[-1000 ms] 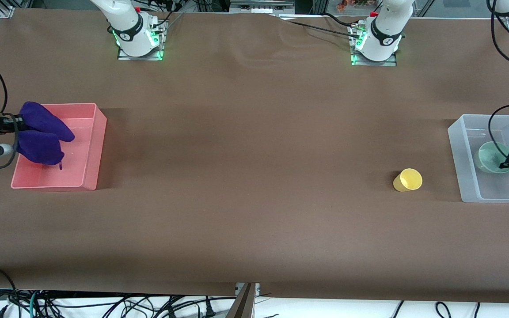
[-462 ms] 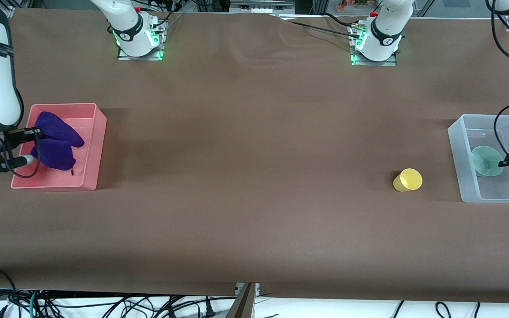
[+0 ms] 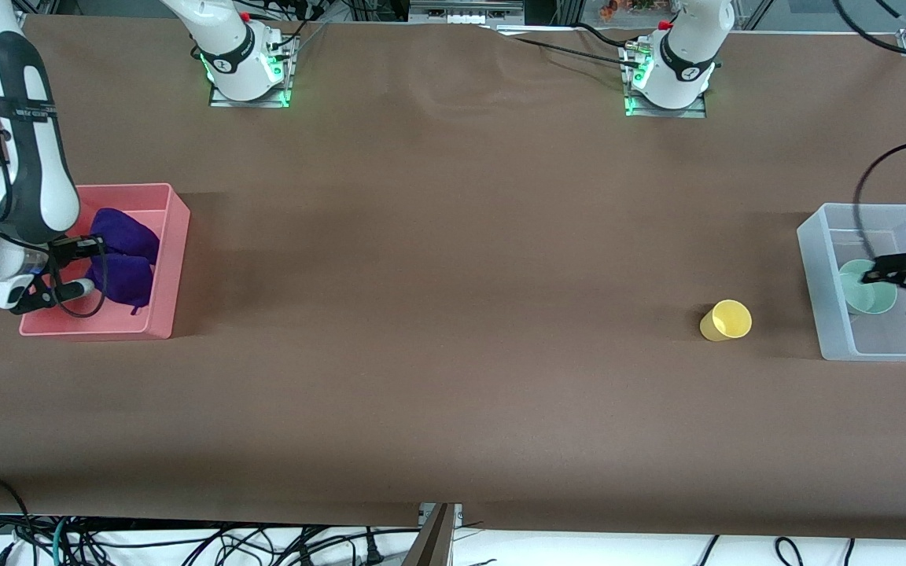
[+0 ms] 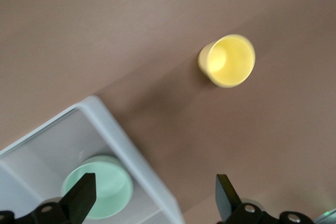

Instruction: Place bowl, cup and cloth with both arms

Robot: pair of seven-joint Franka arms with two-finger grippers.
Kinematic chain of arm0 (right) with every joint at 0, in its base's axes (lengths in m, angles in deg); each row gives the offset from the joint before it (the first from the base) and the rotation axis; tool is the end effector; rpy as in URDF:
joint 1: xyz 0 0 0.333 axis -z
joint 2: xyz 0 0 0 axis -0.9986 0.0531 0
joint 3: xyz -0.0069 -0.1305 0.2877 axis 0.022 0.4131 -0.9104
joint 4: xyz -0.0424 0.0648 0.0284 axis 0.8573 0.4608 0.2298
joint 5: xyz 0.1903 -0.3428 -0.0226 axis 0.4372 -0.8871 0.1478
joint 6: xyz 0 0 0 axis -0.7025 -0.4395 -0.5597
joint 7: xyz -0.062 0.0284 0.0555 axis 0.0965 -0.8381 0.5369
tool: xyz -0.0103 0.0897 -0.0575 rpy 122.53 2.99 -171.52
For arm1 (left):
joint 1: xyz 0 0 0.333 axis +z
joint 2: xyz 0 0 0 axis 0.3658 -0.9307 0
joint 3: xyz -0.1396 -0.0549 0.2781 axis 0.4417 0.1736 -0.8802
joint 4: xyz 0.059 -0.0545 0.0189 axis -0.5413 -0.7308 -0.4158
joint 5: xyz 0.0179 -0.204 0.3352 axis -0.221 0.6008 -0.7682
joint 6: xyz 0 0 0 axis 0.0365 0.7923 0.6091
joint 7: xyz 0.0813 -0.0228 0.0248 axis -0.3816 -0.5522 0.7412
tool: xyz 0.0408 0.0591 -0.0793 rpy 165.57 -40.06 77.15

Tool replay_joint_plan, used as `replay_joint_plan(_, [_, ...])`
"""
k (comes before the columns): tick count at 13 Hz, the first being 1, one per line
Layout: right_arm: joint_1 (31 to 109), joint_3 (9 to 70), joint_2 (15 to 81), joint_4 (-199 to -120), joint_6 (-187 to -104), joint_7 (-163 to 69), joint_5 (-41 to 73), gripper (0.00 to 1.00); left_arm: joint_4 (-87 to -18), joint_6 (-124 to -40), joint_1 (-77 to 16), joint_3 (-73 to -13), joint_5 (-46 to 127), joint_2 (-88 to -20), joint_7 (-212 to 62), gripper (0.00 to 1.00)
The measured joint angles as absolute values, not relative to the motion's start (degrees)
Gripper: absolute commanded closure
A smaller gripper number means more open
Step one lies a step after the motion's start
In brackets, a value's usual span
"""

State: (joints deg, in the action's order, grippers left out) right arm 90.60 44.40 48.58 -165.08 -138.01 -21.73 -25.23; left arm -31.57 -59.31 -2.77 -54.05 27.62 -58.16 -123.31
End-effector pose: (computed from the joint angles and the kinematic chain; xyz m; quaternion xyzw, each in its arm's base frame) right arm 0.5822 -0.1480 0.2855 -0.9695 -0.1543 0.1905 0.0014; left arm 0.6606 0.1577 0.4007 0.9584 -0.2600 -0.1065 0.0509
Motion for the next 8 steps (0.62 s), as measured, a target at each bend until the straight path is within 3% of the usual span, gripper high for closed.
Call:
replay_joint_plan(2, [90.7, 44.5, 50.0, -166.3, -141.0, -21.7, -25.2, 1.00, -33.7, -63.1, -6.9, -54.2, 27.6, -59.7, -118.9, 0.00])
replay_joint_plan(3, [90.7, 44.5, 50.9, -166.9, -142.6, -21.7, -25.2, 0.85, -34.9, -66.2, -8.2, -54.2, 27.6, -60.8, -117.5, 0.00])
replay_joint_plan(4, [90.7, 44.5, 51.7, -167.3, -144.4, -21.7, -25.2, 0.22, -36.6, -69.9, -9.0, -54.3, 27.6, -61.9, -116.2, 0.00])
replay_joint_plan(5, [90.8, 44.5, 52.5, -167.5, -145.6, -21.8, -25.2, 0.00, -39.0, -74.4, -9.2, -54.3, 27.6, -62.8, -115.7, 0.04])
replay_joint_plan(7, [90.8, 44.5, 52.7, -167.4, -146.2, -21.8, -25.2, 0.00, -44.8, -82.8, -9.1, -54.6, 27.6, -63.7, -115.2, 0.23])
replay_joint_plan(8, [90.8, 44.5, 52.0, -166.6, -145.9, -21.8, -25.2, 0.00, -47.4, -85.5, -9.1, -54.7, 27.6, -63.9, -114.4, 0.46])
